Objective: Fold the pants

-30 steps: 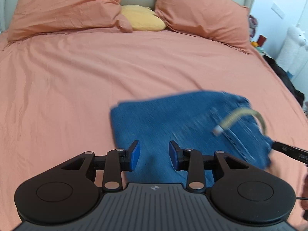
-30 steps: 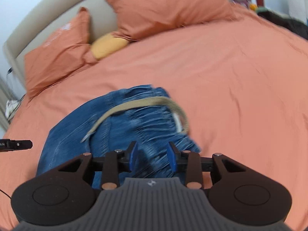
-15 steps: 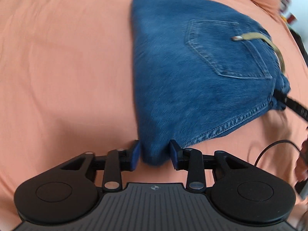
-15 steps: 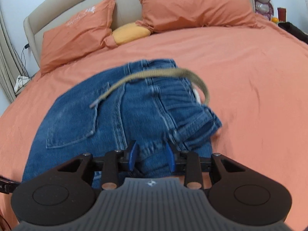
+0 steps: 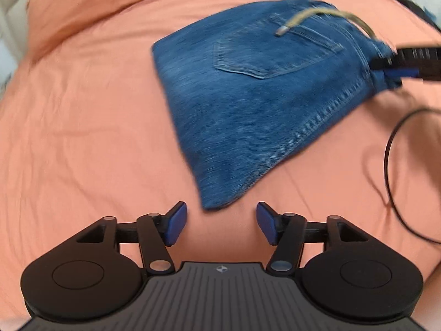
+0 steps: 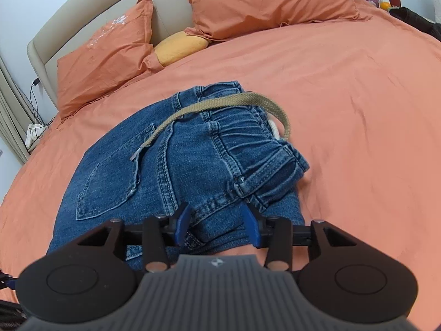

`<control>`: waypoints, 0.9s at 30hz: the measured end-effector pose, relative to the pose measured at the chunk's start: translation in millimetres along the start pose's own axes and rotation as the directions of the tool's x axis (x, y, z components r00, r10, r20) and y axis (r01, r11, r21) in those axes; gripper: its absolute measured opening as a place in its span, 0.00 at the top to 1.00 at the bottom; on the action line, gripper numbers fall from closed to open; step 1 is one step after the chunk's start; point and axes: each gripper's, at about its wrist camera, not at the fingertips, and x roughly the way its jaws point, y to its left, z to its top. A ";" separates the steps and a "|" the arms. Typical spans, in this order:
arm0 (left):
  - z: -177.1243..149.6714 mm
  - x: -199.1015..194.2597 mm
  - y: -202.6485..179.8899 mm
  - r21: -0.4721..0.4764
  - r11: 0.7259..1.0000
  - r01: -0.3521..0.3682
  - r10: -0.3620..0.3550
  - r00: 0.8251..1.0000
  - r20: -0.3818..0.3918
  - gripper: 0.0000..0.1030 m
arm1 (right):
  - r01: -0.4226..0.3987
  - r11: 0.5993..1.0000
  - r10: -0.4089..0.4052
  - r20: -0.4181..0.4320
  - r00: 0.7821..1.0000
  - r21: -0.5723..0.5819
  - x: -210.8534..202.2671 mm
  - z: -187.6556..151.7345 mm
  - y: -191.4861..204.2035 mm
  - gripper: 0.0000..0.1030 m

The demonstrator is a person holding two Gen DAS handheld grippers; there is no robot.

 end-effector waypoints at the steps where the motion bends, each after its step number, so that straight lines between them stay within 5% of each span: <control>1: -0.2 6.1 -6.3 0.028 0.999 -0.025 0.025 1.000 -0.003 0.32 | 0.002 1.000 -0.002 -0.005 1.000 0.005 -0.2 -0.1 -0.6 0.55; 3: 1.6 17.2 -16.6 0.064 0.994 -0.087 0.087 0.996 0.004 0.33 | 0.005 1.000 -0.005 -0.014 1.000 0.010 -0.4 -0.6 -2.1 0.54; 5: 4.5 15.9 -17.1 0.045 0.991 -0.125 0.123 0.991 0.046 0.45 | 0.009 1.000 -0.009 -0.021 1.000 0.006 -0.1 -2.2 -3.7 0.54; 10: 8.8 1.7 -12.5 0.018 0.996 -0.086 0.085 0.994 0.065 0.68 | 0.010 0.999 -0.008 -0.044 0.999 0.040 4.1 -2.8 -12.5 0.53; 13: 5.9 1.4 -8.8 0.016 0.997 -0.081 0.081 0.996 0.023 0.83 | 0.010 0.999 -0.007 -0.053 0.999 0.045 6.1 -3.1 -13.0 0.53; 16: 0.1 6.1 -4.2 0.007 0.996 -0.086 0.086 0.996 -0.023 0.86 | 0.009 0.999 -0.007 -0.056 0.998 0.039 5.8 -4.1 -12.1 0.53; 17: -1.8 8.1 -3.0 0.004 0.996 -0.088 0.088 0.995 -0.045 1.00 | 0.009 0.999 -0.006 -0.058 0.998 0.040 5.4 -4.0 -12.8 0.53; 19: -5.1 12.5 0.2 -0.015 0.992 -0.128 0.126 0.988 -0.095 1.00 | 0.011 0.999 -0.008 -0.059 0.998 0.043 4.2 -4.1 -14.2 0.53; 22: -7.8 6.3 13.3 -0.085 0.991 -0.101 0.093 0.991 -0.097 1.00 | 0.014 0.998 -0.011 -0.064 0.998 0.057 3.9 -3.0 -17.9 0.52; 27: -6.0 -6.2 10.6 -0.052 0.991 -0.121 0.118 0.991 -0.067 1.00 | 0.015 0.998 -0.011 -0.062 0.998 0.062 0.7 -3.9 -18.8 0.52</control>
